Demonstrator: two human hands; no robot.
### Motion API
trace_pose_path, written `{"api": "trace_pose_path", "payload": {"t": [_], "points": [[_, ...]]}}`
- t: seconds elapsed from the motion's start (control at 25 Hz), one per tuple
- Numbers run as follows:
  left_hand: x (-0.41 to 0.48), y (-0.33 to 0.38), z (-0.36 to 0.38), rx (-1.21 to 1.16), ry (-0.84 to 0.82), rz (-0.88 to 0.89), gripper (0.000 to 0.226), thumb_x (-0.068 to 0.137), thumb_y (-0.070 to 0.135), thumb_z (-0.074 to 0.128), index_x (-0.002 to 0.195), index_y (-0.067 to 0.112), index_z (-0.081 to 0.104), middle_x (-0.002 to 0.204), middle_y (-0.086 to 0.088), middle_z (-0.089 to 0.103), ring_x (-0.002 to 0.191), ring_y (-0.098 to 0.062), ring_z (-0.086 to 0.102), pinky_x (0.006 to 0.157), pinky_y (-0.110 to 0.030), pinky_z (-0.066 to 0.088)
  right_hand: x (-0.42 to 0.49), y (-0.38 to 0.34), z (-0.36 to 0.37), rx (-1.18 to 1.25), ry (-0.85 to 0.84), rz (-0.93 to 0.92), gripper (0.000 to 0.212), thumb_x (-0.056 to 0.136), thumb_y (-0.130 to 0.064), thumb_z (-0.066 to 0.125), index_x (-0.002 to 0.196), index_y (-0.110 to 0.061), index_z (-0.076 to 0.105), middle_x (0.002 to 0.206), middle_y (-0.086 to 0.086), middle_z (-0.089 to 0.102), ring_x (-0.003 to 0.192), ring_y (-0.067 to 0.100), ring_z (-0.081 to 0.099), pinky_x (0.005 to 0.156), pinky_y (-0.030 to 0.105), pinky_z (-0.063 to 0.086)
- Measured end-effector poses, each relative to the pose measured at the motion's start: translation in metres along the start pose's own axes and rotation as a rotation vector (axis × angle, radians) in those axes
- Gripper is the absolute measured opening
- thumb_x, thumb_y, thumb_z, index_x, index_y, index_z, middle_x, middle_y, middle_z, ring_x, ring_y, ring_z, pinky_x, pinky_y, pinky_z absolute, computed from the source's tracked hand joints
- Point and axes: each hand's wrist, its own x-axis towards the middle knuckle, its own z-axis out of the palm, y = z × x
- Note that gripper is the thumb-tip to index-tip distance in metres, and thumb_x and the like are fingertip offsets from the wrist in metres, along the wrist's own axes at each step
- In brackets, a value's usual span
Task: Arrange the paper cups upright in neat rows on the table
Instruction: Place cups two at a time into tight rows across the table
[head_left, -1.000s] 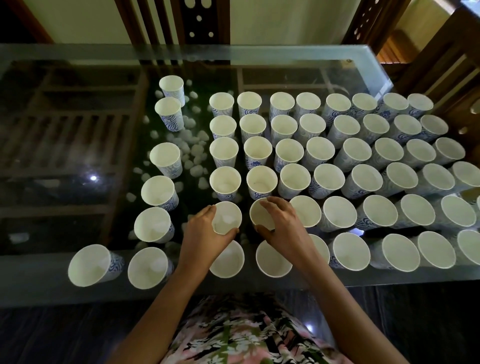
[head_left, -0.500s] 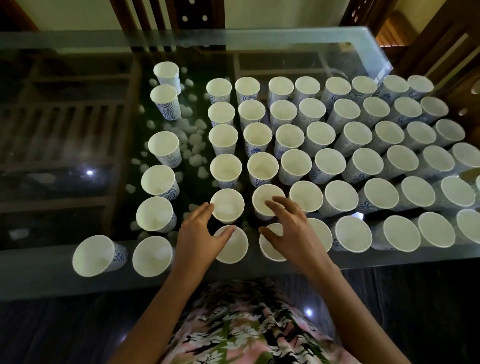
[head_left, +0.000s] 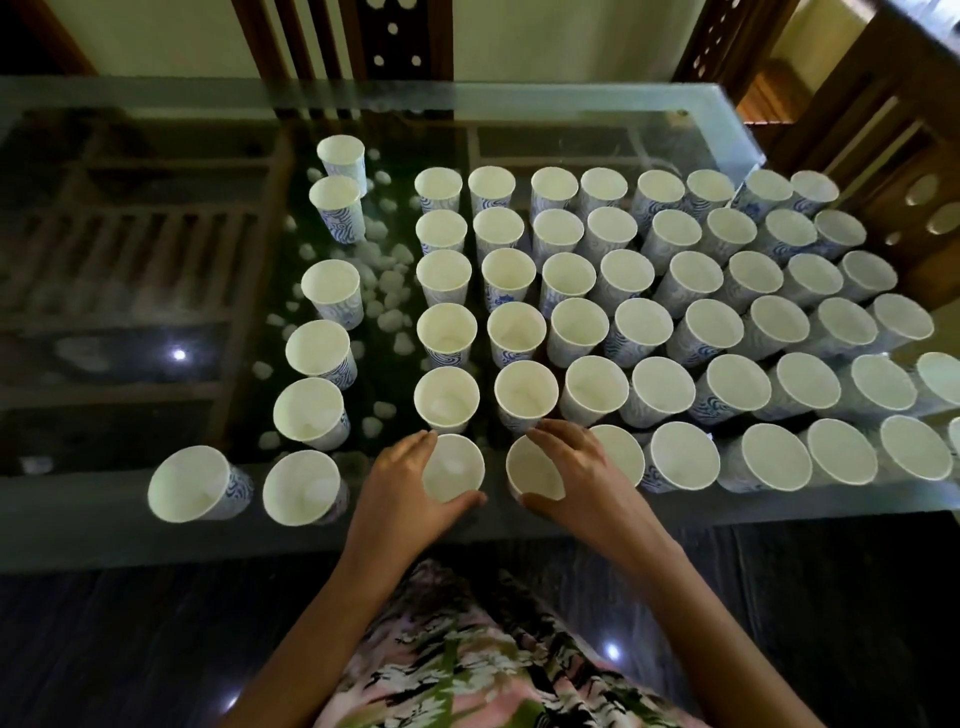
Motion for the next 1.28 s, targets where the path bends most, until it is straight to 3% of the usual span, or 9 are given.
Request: {"api": "trace_pose_path", "payload": {"t": [0.36, 0.6, 0.76, 0.92, 1.08, 1.28], "points": [[-0.008, 0.001, 0.01, 0.008, 0.031, -0.002, 0.08, 0.055, 0.034, 0.087, 0.123, 0.001, 0.057, 0.13, -0.014, 0.055, 0.118, -0.029, 0.054, 0.099, -0.033, 0.04, -0.009, 0.006, 0.006, 0.073, 0.033, -0.006, 0.064, 0.07, -0.012, 0.078, 0.128, -0.009, 0.052, 0.136, 0.01, 0.047, 0.123, 0.029, 0.044, 0.098, 0.029, 0.034], [-0.012, 0.001, 0.015, -0.016, 0.015, -0.013, 0.082, 0.057, 0.041, 0.085, 0.125, 0.006, 0.056, 0.134, -0.011, 0.052, 0.123, -0.026, 0.05, 0.102, -0.035, 0.04, -0.009, 0.008, 0.006, 0.073, 0.034, 0.0, 0.066, 0.069, -0.013, 0.079, 0.129, -0.009, 0.052, 0.136, 0.011, 0.046, 0.122, 0.03, 0.044, 0.093, 0.022, 0.03], [-0.017, 0.004, 0.011, -0.038, 0.057, -0.023, 0.082, 0.059, 0.04, 0.084, 0.127, 0.006, 0.055, 0.138, -0.011, 0.048, 0.126, -0.025, 0.046, 0.104, -0.034, 0.035, -0.01, 0.004, 0.006, 0.067, 0.052, -0.02, 0.067, 0.072, -0.018, 0.078, 0.132, -0.009, 0.049, 0.138, 0.01, 0.044, 0.125, 0.028, 0.042, 0.099, 0.027, 0.033], [-0.027, -0.003, -0.007, -0.006, 0.13, -0.014, 0.065, 0.07, 0.043, 0.077, 0.121, 0.006, 0.06, 0.132, -0.01, 0.054, 0.122, -0.025, 0.05, 0.102, -0.033, 0.035, -0.005, -0.015, 0.011, 0.073, 0.046, -0.104, 0.063, 0.074, -0.018, 0.077, 0.131, -0.009, 0.051, 0.136, 0.012, 0.047, 0.124, 0.031, 0.045, 0.101, 0.032, 0.035], [-0.039, -0.04, -0.039, 0.024, 0.295, -0.027, 0.046, 0.072, 0.02, 0.079, 0.111, 0.0, 0.065, 0.118, -0.016, 0.063, 0.111, -0.031, 0.058, 0.097, -0.04, 0.043, 0.009, -0.052, 0.029, 0.116, -0.014, -0.189, 0.059, 0.079, -0.021, 0.072, 0.132, -0.011, 0.049, 0.139, 0.007, 0.045, 0.126, 0.025, 0.044, 0.102, 0.033, 0.037], [-0.048, -0.083, -0.072, 0.077, 0.319, -0.087, 0.044, 0.071, 0.011, 0.078, 0.111, 0.0, 0.064, 0.117, -0.016, 0.063, 0.111, -0.031, 0.058, 0.095, -0.032, 0.035, 0.026, -0.105, 0.06, 0.094, -0.104, -0.272, 0.059, 0.081, -0.023, 0.07, 0.134, -0.011, 0.048, 0.14, 0.009, 0.043, 0.128, 0.026, 0.04, 0.103, 0.032, 0.035]]}}
